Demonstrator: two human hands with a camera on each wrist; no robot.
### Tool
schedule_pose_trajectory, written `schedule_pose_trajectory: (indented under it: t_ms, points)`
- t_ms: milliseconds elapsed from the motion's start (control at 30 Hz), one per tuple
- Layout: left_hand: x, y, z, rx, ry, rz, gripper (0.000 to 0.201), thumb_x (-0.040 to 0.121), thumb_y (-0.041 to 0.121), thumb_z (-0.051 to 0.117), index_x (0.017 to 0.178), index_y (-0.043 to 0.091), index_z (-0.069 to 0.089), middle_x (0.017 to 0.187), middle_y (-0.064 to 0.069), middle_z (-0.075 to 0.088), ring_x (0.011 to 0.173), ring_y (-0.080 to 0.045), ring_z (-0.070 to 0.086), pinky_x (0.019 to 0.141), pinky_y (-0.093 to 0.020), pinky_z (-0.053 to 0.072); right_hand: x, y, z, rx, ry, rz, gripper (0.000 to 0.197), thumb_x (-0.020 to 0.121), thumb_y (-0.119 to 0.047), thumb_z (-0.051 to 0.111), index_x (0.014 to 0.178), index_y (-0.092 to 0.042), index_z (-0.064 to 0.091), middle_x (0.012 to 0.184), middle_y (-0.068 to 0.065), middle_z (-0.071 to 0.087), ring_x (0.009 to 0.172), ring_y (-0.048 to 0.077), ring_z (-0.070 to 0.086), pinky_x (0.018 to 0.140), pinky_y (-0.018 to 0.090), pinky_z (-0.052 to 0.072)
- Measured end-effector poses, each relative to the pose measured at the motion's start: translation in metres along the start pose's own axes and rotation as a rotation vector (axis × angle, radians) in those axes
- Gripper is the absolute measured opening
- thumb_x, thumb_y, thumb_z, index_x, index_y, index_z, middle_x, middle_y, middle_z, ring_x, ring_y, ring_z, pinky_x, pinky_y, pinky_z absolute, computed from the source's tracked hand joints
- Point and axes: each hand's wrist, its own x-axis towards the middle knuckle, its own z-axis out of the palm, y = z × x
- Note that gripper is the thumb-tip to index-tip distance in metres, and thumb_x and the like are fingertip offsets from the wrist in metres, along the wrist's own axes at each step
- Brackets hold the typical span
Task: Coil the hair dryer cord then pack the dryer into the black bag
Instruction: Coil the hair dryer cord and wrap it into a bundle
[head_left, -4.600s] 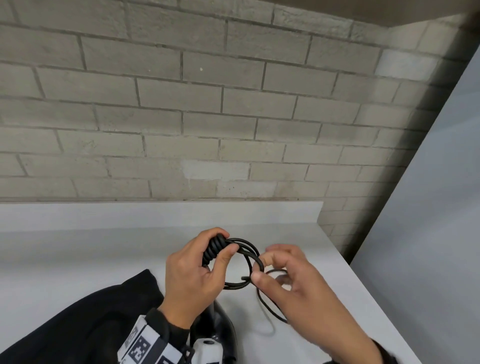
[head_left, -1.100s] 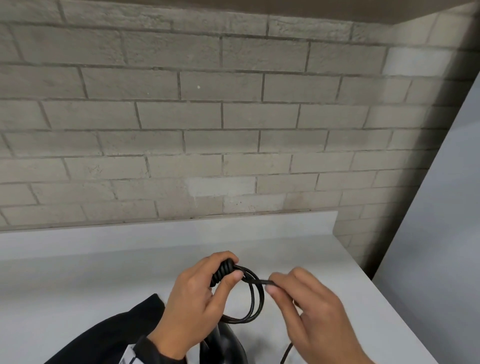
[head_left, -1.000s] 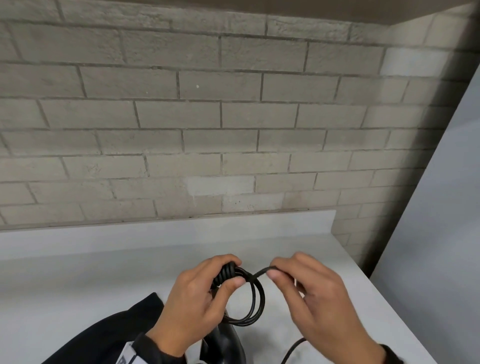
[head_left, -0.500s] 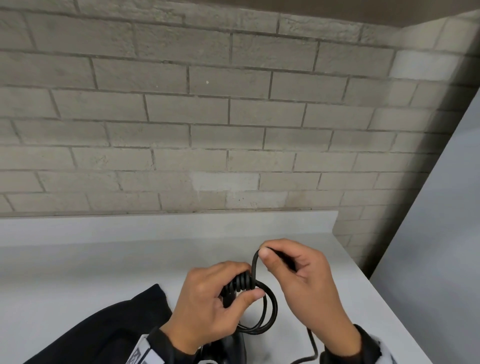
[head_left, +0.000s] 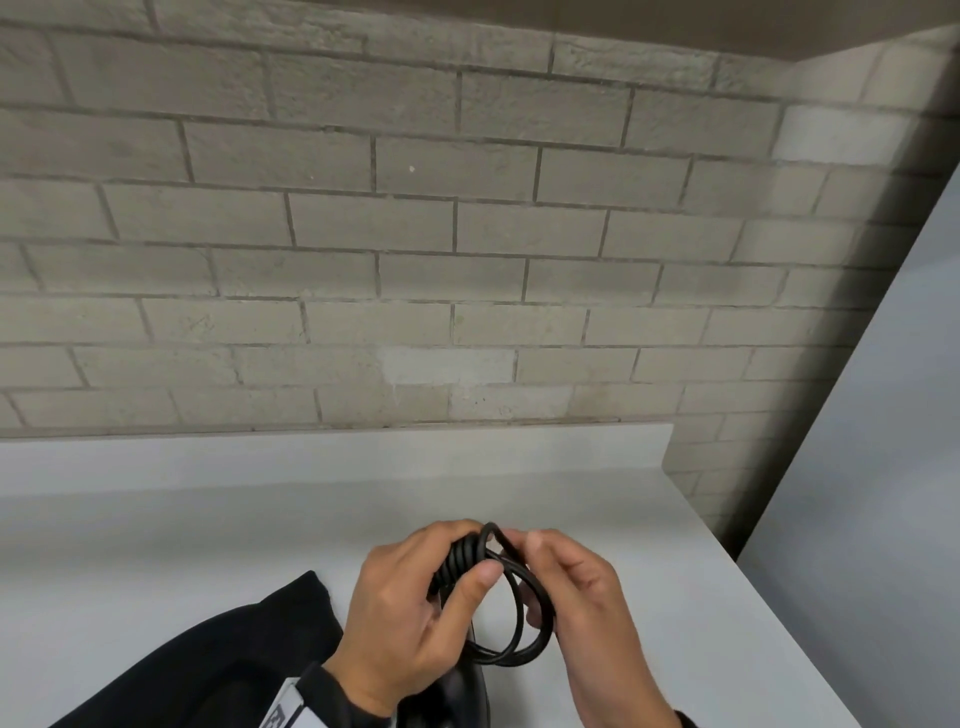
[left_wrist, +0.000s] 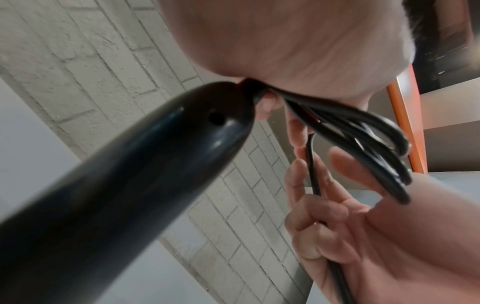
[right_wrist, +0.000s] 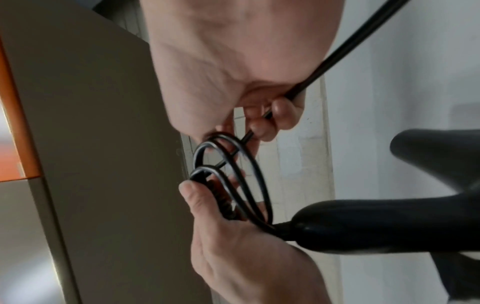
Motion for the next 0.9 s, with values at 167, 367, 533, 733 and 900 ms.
schedule_pose_trajectory:
  t_ms: [167, 367, 533, 733, 900]
  points:
    - [0.002, 0.002, 0.0, 0.004, 0.026, -0.058, 0.031, 0.098, 0.043, 0.054, 0.108, 0.017, 0.067, 0.086, 0.014, 0.071, 0.074, 0.0, 0.068, 0.06, -0.022, 0.054, -0.007, 0.015, -0.006, -0.147, -0.157, -0.049, 0.04, 0.067, -0.042, 0.084, 0.099, -0.02, 0.075, 0.076, 0.001, 0.066, 0.062, 0.007, 0.055, 0.061, 0.021, 0.048]
    - [0.002, 0.008, -0.001, -0.049, -0.012, -0.138, 0.027, 0.096, 0.047, 0.054, 0.107, 0.026, 0.067, 0.086, 0.016, 0.07, 0.074, -0.005, 0.069, 0.061, -0.026, 0.055, 0.0, 0.014, -0.015, -0.17, -0.243, -0.038, 0.012, 0.079, -0.016, 0.076, 0.085, -0.009, 0.069, 0.073, 0.004, 0.054, 0.071, 0.017, 0.05, 0.068, 0.028, 0.044]
    - [0.003, 0.009, -0.003, -0.08, -0.021, -0.2, 0.029, 0.094, 0.046, 0.056, 0.107, 0.025, 0.071, 0.092, 0.017, 0.071, 0.081, -0.008, 0.071, 0.068, -0.02, 0.054, 0.002, 0.007, -0.017, -0.105, -0.387, -0.057, 0.013, 0.085, -0.003, 0.071, 0.081, -0.014, 0.067, 0.076, -0.004, 0.059, 0.072, 0.011, 0.053, 0.069, 0.021, 0.045]
    - [0.002, 0.011, -0.004, -0.106, -0.043, -0.269, 0.026, 0.089, 0.041, 0.063, 0.108, 0.025, 0.072, 0.09, 0.015, 0.072, 0.082, -0.009, 0.071, 0.071, -0.015, 0.051, 0.001, -0.004, -0.017, -0.182, -0.481, 0.025, 0.017, 0.09, -0.003, 0.065, 0.087, -0.018, 0.071, 0.086, -0.002, 0.069, 0.082, 0.011, 0.063, 0.077, 0.022, 0.048]
    - [0.006, 0.012, -0.003, -0.123, -0.016, -0.316, 0.017, 0.087, 0.042, 0.063, 0.099, 0.032, 0.069, 0.085, 0.009, 0.071, 0.074, -0.015, 0.069, 0.063, -0.027, 0.054, -0.002, 0.003, -0.014, -0.309, -0.337, -0.027, 0.008, 0.088, -0.011, 0.066, 0.092, -0.015, 0.072, 0.087, 0.0, 0.072, 0.083, 0.007, 0.065, 0.079, 0.021, 0.049]
